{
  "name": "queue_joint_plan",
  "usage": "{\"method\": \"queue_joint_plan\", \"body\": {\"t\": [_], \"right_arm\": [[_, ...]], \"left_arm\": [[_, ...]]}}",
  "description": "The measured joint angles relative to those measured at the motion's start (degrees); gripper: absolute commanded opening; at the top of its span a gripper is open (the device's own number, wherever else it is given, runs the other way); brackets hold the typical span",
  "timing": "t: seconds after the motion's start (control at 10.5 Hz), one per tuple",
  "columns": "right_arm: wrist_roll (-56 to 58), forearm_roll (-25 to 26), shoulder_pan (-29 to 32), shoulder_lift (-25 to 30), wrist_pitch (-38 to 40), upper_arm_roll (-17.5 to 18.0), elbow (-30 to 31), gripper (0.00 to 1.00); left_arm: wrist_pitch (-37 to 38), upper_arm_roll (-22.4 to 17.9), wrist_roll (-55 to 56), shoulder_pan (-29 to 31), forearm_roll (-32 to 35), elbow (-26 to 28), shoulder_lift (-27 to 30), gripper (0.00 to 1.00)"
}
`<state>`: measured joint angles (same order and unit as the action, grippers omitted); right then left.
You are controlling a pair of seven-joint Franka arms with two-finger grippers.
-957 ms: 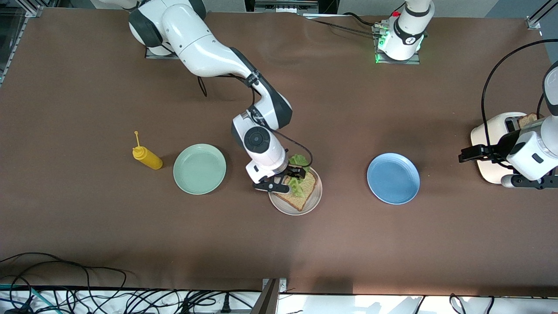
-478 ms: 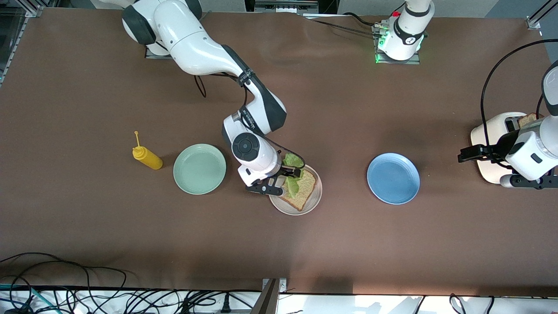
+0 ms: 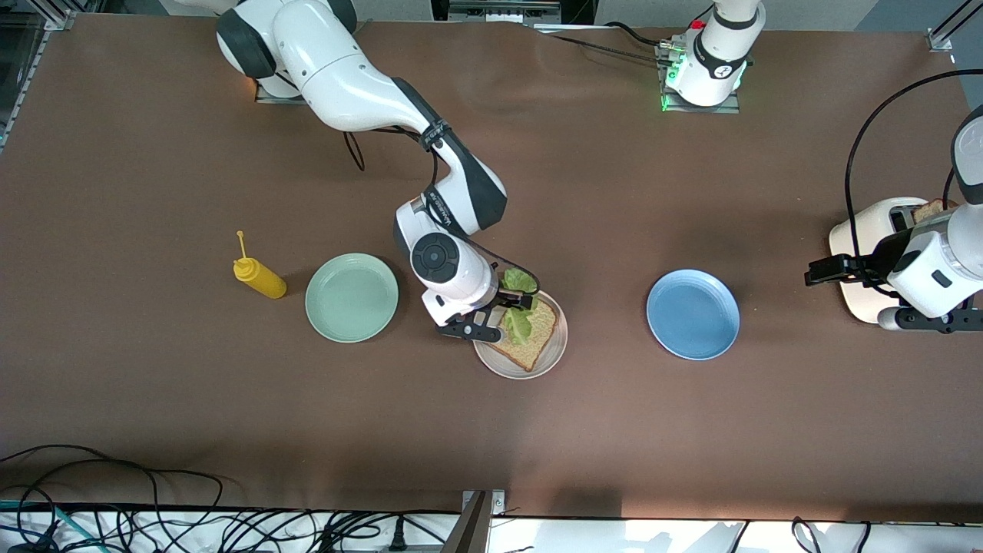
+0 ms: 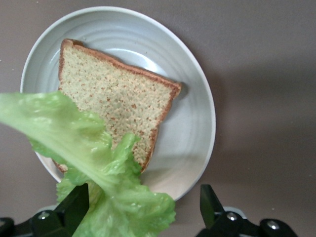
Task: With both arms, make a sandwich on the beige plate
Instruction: 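Lower the lettuce leaf onto the bread with the right gripper, then lay the lettuce flat on the bread and open the right gripper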
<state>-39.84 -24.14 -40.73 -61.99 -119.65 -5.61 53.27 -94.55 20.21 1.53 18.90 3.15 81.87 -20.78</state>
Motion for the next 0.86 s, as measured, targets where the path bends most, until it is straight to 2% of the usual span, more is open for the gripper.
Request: {"method": "queue_joint_plan", "body": {"t": [0.48, 0.67, 0.86], "right_arm": [[0.33, -9.43, 6.44, -0.53, 2.00, -0.57, 0.17, 1.00], [0.38, -9.89, 6.70, -1.18, 1.82, -0.54, 0.18, 1.00], [0.24, -9.22, 4.47, -1.79, -0.61, -0.55, 0.25, 1.00]], "left_arm": [[0.00, 0.00, 0.00, -0.01, 0.00, 0.13, 0.00, 1.00], [0.00, 0.00, 0.00, -0.01, 0.00, 0.22, -0.01, 1.00], [0.00, 0.00, 0.00, -0.05, 0.00, 0.31, -0.04, 1.00]]}}
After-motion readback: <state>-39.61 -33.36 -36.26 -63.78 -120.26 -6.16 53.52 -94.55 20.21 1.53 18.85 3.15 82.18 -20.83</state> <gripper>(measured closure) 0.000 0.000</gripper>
